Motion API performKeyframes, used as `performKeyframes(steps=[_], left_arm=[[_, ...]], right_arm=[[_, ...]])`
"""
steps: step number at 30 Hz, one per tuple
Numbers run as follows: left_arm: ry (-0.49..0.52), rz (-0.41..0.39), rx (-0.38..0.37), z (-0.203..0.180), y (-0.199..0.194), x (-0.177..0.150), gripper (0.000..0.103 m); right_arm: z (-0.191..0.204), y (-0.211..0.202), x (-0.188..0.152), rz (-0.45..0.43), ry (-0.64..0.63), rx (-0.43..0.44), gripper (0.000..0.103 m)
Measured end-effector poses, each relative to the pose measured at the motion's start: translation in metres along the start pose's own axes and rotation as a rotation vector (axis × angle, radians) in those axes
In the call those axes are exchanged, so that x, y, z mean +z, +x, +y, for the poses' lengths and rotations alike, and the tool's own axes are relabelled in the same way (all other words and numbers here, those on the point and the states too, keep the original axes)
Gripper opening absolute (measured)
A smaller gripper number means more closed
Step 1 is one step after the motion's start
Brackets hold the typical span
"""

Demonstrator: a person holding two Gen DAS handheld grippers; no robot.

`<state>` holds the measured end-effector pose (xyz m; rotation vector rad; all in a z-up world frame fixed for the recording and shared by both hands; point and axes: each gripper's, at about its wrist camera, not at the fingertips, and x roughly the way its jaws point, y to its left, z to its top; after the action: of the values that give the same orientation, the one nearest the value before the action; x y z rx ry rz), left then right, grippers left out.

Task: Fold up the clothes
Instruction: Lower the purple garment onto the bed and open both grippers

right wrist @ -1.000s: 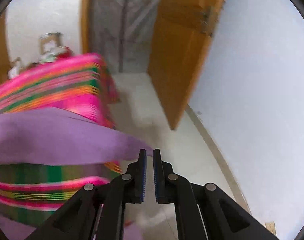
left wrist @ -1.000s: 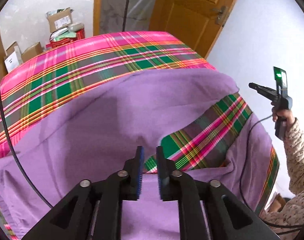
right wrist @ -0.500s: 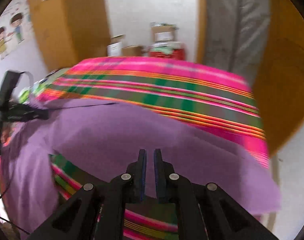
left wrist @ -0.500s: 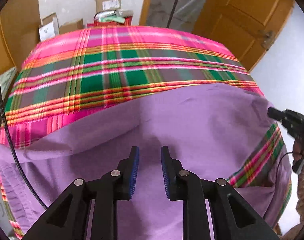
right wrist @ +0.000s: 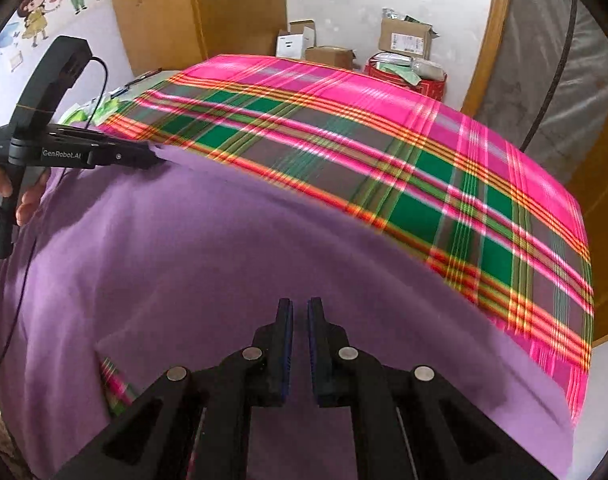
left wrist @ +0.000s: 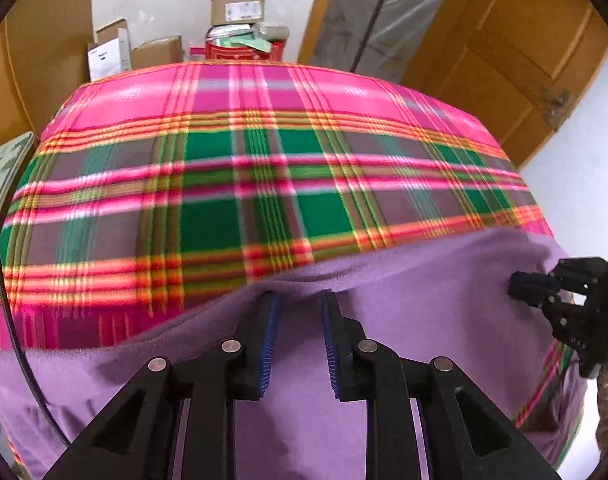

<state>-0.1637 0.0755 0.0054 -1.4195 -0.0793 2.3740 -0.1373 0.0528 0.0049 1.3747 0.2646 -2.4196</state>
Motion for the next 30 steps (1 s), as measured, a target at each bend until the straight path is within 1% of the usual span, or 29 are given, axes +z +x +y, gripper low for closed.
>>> performKeyframes(steps=[4, 7, 8, 10, 11, 12, 14, 15, 17, 18, 21, 23, 26, 28, 30], left_arm=[[-0.013, -0.019, 0.008, 0.005, 0.009, 0.016, 0.023], [-0.039, -0.031, 0.006, 0.009, 0.015, 0.027, 0.023], [-0.047, -0.032, 0.006, 0.01, 0.016, 0.028, 0.023], [-0.058, -0.033, 0.009, 0.01, 0.016, 0.029, 0.023], [-0.064, -0.033, 0.01, 0.01, 0.016, 0.029, 0.023], [-0.07, -0.033, 0.011, 0.01, 0.016, 0.03, 0.023], [-0.04, -0.032, 0.014, 0.005, 0.013, 0.025, 0.023], [-0.034, -0.029, 0.015, 0.003, 0.011, 0.023, 0.023], [-0.035, -0.02, 0.008, 0.002, 0.009, 0.019, 0.023], [-0.032, -0.018, 0.009, 0.001, 0.009, 0.018, 0.023], [-0.024, -0.015, 0.017, 0.0, 0.008, 0.015, 0.023], [-0.024, -0.015, 0.02, 0.001, 0.008, 0.013, 0.023], [-0.025, -0.017, 0.025, -0.001, 0.01, 0.014, 0.023], [-0.013, -0.017, 0.033, -0.002, 0.01, 0.015, 0.023], [-0.011, -0.015, 0.036, -0.002, 0.011, 0.015, 0.023]], right_arm=[[-0.019, 0.001, 0.007, -0.013, 0.057, -0.022, 0.007], [-0.035, -0.009, 0.007, -0.056, 0.074, -0.021, 0.007], [-0.04, -0.013, 0.006, -0.07, 0.069, -0.042, 0.008], [-0.051, -0.017, 0.006, -0.084, 0.063, -0.107, 0.016], [-0.059, -0.018, 0.004, -0.091, 0.07, -0.138, 0.017], [-0.066, -0.018, 0.003, -0.088, 0.077, -0.148, 0.019], [-0.08, -0.015, 0.0, -0.073, 0.086, -0.155, 0.022], [-0.086, -0.012, -0.003, -0.056, 0.094, -0.147, 0.025], [-0.096, -0.008, -0.008, -0.033, 0.1, -0.125, 0.027], [-0.099, -0.007, -0.01, -0.033, 0.097, -0.115, 0.029], [-0.101, -0.007, -0.013, -0.043, 0.083, -0.076, 0.032], [-0.102, -0.008, -0.014, -0.043, 0.075, -0.034, 0.032], [-0.105, -0.007, -0.016, -0.044, 0.073, 0.005, 0.033], [-0.106, -0.008, -0.018, -0.043, 0.079, 0.027, 0.034], [-0.103, -0.009, -0.019, -0.042, 0.058, 0.033, 0.034]])
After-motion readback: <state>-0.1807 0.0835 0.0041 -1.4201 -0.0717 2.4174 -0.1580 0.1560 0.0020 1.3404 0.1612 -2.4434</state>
